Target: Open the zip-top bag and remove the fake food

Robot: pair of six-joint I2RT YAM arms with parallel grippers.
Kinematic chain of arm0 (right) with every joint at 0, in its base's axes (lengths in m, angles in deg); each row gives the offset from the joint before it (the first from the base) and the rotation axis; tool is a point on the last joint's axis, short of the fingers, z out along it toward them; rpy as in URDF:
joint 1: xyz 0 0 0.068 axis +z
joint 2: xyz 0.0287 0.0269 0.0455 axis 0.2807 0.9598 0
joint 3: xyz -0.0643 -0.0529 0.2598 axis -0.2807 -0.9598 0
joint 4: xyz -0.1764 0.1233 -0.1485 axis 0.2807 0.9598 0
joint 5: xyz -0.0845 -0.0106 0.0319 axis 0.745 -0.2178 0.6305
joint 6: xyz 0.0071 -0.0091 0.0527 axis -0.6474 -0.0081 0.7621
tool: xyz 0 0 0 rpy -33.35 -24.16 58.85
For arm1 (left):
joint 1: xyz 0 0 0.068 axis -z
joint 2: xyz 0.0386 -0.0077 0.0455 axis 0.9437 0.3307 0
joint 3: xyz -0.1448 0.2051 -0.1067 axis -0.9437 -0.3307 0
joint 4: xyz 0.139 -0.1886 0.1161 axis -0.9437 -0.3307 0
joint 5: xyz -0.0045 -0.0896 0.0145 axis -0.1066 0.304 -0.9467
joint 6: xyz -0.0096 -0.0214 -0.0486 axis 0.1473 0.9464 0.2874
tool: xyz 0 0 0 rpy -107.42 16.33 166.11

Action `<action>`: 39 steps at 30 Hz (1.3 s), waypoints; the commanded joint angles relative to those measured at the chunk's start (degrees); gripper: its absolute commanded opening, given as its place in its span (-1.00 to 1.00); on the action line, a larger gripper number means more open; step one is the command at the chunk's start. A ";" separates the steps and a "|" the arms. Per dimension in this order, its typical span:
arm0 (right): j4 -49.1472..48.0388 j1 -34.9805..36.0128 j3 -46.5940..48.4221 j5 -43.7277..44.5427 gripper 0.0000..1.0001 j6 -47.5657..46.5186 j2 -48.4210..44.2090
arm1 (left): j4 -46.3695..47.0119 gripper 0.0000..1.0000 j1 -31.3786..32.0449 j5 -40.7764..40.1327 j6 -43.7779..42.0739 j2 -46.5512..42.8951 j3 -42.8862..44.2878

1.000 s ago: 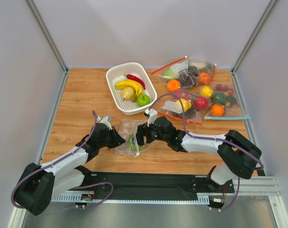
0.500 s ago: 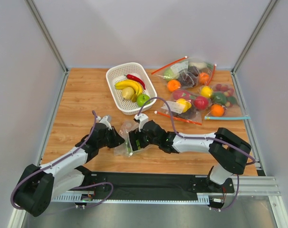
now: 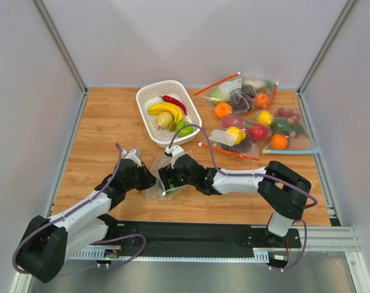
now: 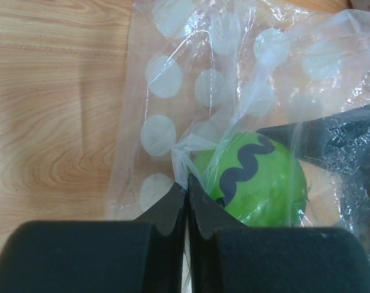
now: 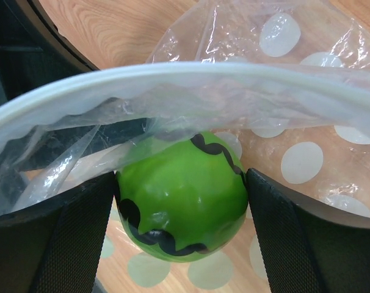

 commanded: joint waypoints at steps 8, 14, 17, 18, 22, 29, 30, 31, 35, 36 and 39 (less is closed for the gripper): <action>11.78 4.14 2.31 6.63 -0.01 -1.34 2.10 | 0.09 -0.91 0.42 1.93 -1.15 -3.96 0.62; 13.54 4.13 0.28 10.85 -0.28 -1.16 -10.37 | -4.21 -0.98 0.42 -0.79 -2.38 -6.42 0.71; 13.80 3.70 -0.77 12.34 -0.31 -0.11 -17.31 | -5.80 -1.00 0.42 -1.85 -2.74 -7.83 0.71; 13.89 3.43 -1.12 12.43 -0.31 0.16 -18.81 | -6.58 -1.00 0.42 -2.55 -2.82 -8.09 0.71; 14.50 2.29 -2.88 11.21 -0.31 1.13 -25.75 | -7.64 -1.00 0.42 -2.99 -3.26 -9.06 0.88; 22.93 0.01 -3.76 13.48 -0.31 -0.01 -34.46 | -9.67 -1.00 0.42 -3.43 -5.28 -8.80 2.90; 23.64 -1.30 -4.02 13.92 -0.30 -0.80 -36.04 | -10.45 -1.00 0.42 -3.61 -5.37 -8.80 3.17; 24.43 -2.10 -4.11 14.45 -0.30 -1.15 -36.92 | -10.55 -1.00 0.42 -3.61 -5.72 -8.71 3.69; 27.59 -7.63 -4.29 14.28 -0.29 -3.70 -40.79 | -11.78 -0.99 0.42 -3.87 -6.69 -9.15 4.57; 27.95 -10.17 -3.94 13.84 -0.29 -4.23 -41.32 | -11.95 -0.93 0.42 -3.70 -6.95 -9.23 4.75; 28.65 -14.92 -2.89 12.00 -0.29 -6.34 -42.20 | -12.48 -0.38 0.42 -3.26 -7.74 -9.58 5.71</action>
